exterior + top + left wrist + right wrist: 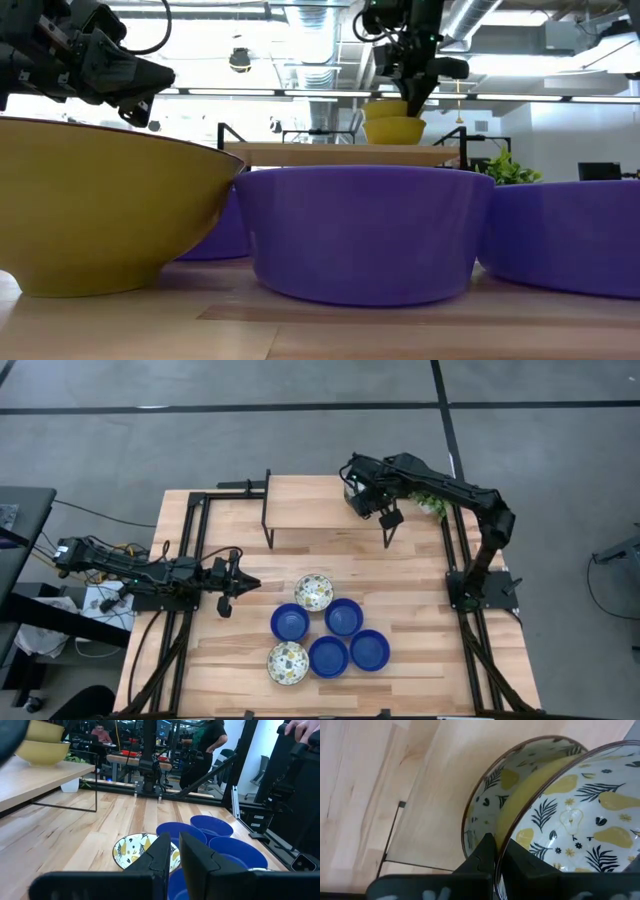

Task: Pick & Place Mini bowls
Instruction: Stack the bowl on top of the yellow bowl on the shelf

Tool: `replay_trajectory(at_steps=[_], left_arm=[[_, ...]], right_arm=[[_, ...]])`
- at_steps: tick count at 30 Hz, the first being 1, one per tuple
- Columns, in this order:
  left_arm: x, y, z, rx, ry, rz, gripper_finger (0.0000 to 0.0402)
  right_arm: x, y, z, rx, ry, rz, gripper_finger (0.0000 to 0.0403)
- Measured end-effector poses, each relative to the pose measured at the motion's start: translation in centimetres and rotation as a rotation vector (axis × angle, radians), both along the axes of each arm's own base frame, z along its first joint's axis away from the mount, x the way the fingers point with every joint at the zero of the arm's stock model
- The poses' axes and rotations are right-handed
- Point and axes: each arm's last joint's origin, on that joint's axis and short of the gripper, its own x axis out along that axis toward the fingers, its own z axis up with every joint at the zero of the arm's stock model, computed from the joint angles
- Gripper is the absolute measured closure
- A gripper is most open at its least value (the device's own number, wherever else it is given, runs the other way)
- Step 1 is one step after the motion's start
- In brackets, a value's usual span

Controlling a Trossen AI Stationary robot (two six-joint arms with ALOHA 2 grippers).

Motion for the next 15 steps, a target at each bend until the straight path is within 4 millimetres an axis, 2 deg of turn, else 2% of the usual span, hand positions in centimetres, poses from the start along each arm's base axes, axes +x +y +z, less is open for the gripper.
replay_trajectory(at_steps=[15], left_arm=[[0.0, 0.0, 0.03, 0.0, -0.002, 0.0, 0.0363]], right_arm=[[0.03, 0.12, 0.0, 0.012, -0.011, -0.019, 0.0387]])
